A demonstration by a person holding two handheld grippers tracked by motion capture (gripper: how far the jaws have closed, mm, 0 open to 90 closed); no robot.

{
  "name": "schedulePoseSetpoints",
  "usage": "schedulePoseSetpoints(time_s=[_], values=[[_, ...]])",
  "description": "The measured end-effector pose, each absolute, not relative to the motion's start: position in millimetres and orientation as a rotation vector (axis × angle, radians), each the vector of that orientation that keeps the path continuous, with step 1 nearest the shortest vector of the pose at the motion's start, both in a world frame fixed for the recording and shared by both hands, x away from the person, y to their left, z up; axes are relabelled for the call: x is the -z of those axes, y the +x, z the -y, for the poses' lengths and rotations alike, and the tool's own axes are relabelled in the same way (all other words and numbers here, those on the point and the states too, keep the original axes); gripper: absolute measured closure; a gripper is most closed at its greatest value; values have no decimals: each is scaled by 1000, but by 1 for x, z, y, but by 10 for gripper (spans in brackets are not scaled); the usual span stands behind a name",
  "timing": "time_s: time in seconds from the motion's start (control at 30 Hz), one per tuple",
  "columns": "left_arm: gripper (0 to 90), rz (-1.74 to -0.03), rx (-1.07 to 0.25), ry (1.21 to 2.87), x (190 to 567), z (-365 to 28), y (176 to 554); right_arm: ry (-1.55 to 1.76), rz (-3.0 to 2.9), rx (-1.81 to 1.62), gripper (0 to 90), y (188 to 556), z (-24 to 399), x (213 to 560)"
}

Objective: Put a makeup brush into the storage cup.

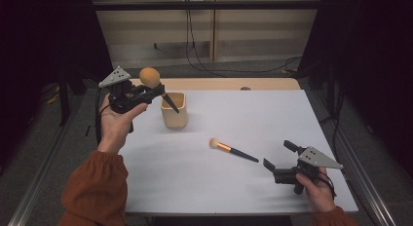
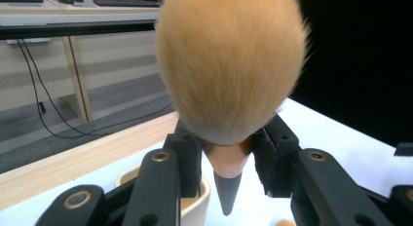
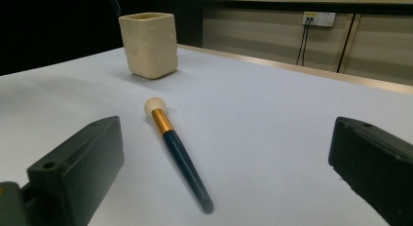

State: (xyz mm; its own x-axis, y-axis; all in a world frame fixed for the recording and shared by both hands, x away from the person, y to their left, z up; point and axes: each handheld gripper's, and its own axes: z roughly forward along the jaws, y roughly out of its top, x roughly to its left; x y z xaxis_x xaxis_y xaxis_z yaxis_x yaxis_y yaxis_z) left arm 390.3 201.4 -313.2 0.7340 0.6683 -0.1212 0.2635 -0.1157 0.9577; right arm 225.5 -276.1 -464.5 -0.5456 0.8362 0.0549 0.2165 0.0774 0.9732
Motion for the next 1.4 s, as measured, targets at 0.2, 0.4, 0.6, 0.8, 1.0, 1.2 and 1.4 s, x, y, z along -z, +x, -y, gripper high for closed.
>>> schedulePoseSetpoints(time_s=[0.2, 0.4, 0.6, 0.8, 1.0, 1.2, 1.4], values=[[658, -732, -426, 1694, 306, -199, 397, 1043, -1823, -1498, 0, 226, 277, 465], [658, -734, -459, 1692, 304, -197, 403, 1037, -1814, -1495, 0, 226, 277, 465], [659, -764, -484, 1686, 313, -197, 408, 1031, -1816, -1496, 0, 226, 276, 465], [658, -787, -484, 1678, 318, -197, 416, 1031, -1818, -1499, 0, 225, 276, 465], [658, -801, -491, 1698, 324, -196, 422, 1029, -1812, -1490, 0, 225, 276, 465], [658, -809, -485, 1700, 329, -195, 424, 1028, -1817, -1486, 0, 225, 275, 466], [658, -820, -490, 1724, 338, -194, 426, 1025, -1817, -1489, 0, 225, 275, 465]])
